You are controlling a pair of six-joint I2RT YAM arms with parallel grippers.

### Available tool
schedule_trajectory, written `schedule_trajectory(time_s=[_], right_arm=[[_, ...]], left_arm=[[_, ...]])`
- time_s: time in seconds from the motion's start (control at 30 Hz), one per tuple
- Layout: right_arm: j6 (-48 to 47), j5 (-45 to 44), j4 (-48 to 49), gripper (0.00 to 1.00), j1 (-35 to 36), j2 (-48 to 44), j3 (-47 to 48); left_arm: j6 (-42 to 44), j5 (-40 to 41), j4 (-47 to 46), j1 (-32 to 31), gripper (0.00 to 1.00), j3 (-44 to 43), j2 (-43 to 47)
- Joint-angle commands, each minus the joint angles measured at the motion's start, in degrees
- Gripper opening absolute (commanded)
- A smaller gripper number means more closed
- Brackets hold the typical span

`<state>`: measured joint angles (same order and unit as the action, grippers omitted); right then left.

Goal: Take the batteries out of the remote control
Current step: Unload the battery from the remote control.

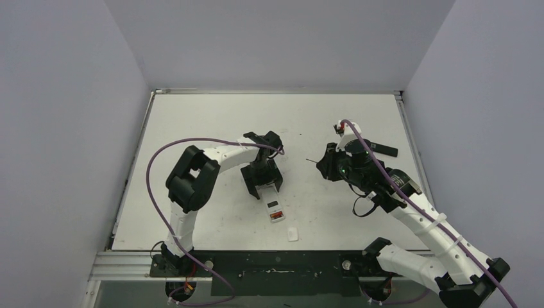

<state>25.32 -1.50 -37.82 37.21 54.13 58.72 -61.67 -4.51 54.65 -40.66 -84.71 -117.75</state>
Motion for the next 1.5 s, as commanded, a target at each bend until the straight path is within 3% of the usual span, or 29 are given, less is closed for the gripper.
schedule_trajectory(time_s=[0.0, 0.23, 0.33, 0.53, 0.73, 1.27, 1.47], right_arm=[[-3.2, 5.9, 2.3, 0.05, 0.3, -1.6, -0.7], [-7.2, 15.0, 0.7, 0.05, 0.5, -1.2, -0.5], [-8.1, 18.6, -0.6, 0.05, 0.7, 0.1, -0.9], [-9.2, 21.2, -4.0, 0.05, 2.6, 3.6, -2.2], [-7.2, 17.1, -3.8, 0.05, 7.9, 6.4, -4.9], [-1.3, -0.8, 0.8, 0.05, 24.0, 14.8, -5.9], [-1.1, -4.2, 2.6, 0.05, 26.0, 16.4, -5.7]], left_arm=[[-1.1, 1.4, -1.8, 0.3, 0.71, -1.9, -1.2], [-0.5, 2.2, -3.4, 0.3, 0.5, -0.9, -1.0], [-0.4, 3.9, -3.0, 0.3, 0.35, -0.8, -0.6], [-0.1, 4.1, -3.0, 0.3, 0.33, -0.6, -0.1], [0.0, 5.6, -2.2, 0.4, 0.01, -0.9, -0.4], [0.4, 5.6, -1.6, 0.5, 0.0, -1.1, -0.6], [0.4, 5.9, -1.7, 0.5, 0.0, -0.8, -0.2]])
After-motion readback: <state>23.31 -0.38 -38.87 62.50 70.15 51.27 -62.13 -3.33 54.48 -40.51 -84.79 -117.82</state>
